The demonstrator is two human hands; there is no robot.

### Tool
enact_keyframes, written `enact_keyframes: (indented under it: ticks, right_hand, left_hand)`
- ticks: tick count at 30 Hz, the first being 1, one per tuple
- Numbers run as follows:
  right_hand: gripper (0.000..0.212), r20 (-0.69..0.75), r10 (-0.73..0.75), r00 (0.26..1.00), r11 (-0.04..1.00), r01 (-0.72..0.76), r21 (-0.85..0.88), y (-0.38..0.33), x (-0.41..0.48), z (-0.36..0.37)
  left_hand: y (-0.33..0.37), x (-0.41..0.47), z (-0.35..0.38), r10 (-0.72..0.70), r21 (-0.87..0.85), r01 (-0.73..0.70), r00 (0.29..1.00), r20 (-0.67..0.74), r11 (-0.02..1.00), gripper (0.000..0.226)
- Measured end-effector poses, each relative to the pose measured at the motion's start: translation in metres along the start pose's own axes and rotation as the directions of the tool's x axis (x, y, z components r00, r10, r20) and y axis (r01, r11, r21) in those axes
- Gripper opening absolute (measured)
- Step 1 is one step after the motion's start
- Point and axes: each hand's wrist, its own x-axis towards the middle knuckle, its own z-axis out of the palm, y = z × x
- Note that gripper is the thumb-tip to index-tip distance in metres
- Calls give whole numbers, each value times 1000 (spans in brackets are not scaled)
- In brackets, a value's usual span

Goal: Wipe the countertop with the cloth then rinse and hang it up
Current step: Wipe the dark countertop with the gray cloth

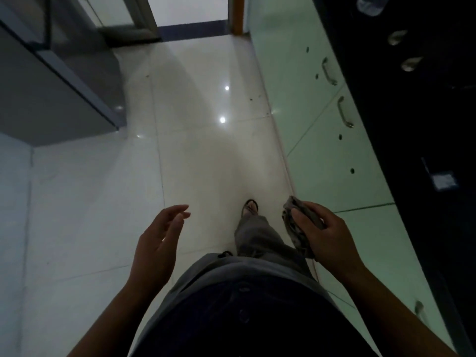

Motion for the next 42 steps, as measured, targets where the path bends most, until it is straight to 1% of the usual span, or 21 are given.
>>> enact_keyframes:
  ticks: [5, 9, 12, 17, 22, 28, 31, 33, 36, 40, 42]
  right_hand:
    - [12, 20, -9, 1000, 1000, 8, 13, -27, 64, 11]
    - [15, -10, -33, 999, 999, 33, 35, -68, 149, 18]
    - [17, -13, -53, 999, 997, 53, 53, -107, 210, 14]
    - [16, -45, -105, 993, 993, 108, 57, -163, 296, -4]
    - [13, -73, -63, 995, 996, 68, 65, -181, 345, -13]
    - [16, -136, 8, 991, 997, 4, 82, -200, 418, -10]
    - [12, -182, 29, 983, 998, -17, 67, -218, 470, -1]
    - [15, -215, 37, 976, 998, -23, 66, -238, 509, 6]
    - [17, -285, 39, 958, 994, -7, 114, -281, 565, 7]
    - [10, -325, 33, 945, 984, 26, 178, -339, 633, -5]
    - [10, -344, 47, 938, 978, 26, 205, -355, 660, -9]
  left_hand:
    - [12, 62, -2, 0, 26, 1, 1000, -18, 1000, 28]
    - [40, 149, 1, 9, 41, -9, 1000, -5, 999, 26]
    - [79, 222, 4, 58, 48, -59, 998, 29, 997, 27]
    - [145, 328, 9, 165, 41, -167, 986, 29, 985, 27]
    - [176, 395, 17, 207, 11, -208, 977, 56, 978, 31]
    - [198, 490, 28, 202, 41, -212, 965, 167, 976, 21]
    - [212, 552, 34, 213, 33, -225, 953, 215, 974, 20]
    - [228, 598, 34, 239, 20, -250, 942, 236, 968, 24]
    - [264, 672, 27, 304, 15, -320, 910, 281, 947, 29]
    - [322, 772, 19, 427, 28, -463, 836, 344, 886, 32]
    - [343, 815, 24, 455, 20, -498, 808, 375, 867, 36]
